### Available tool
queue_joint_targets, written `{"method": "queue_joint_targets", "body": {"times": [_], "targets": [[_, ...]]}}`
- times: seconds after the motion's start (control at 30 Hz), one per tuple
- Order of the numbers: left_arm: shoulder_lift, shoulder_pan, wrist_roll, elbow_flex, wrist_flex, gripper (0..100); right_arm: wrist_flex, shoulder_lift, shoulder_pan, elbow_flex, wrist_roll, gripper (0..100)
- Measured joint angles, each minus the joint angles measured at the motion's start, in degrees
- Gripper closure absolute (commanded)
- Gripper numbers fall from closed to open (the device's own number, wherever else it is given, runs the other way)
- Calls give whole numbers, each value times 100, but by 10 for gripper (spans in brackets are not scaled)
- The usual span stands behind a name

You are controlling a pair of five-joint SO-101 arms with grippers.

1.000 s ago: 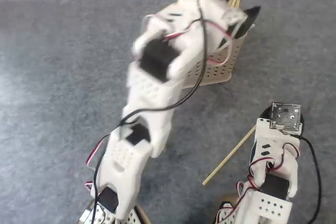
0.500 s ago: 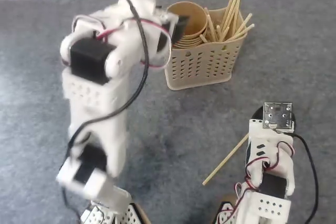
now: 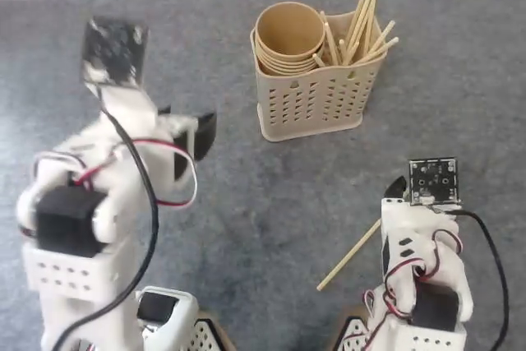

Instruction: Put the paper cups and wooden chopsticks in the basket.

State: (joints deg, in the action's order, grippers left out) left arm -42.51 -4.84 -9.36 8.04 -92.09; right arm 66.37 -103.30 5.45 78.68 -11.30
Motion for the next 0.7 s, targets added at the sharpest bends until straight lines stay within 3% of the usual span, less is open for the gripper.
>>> {"method": "queue_joint_targets", "body": {"times": [0.4, 0.6, 0.7], "targets": [[-3042, 53, 0, 5521, 2180, 805, 475, -18, 9, -53, -651, 809], [-4791, 53, 0, 6699, 2444, 805, 571, -18, 9, -53, -1495, 809], [-5424, 53, 0, 7165, 2444, 805, 730, -26, -88, -53, -2295, 809]]}}
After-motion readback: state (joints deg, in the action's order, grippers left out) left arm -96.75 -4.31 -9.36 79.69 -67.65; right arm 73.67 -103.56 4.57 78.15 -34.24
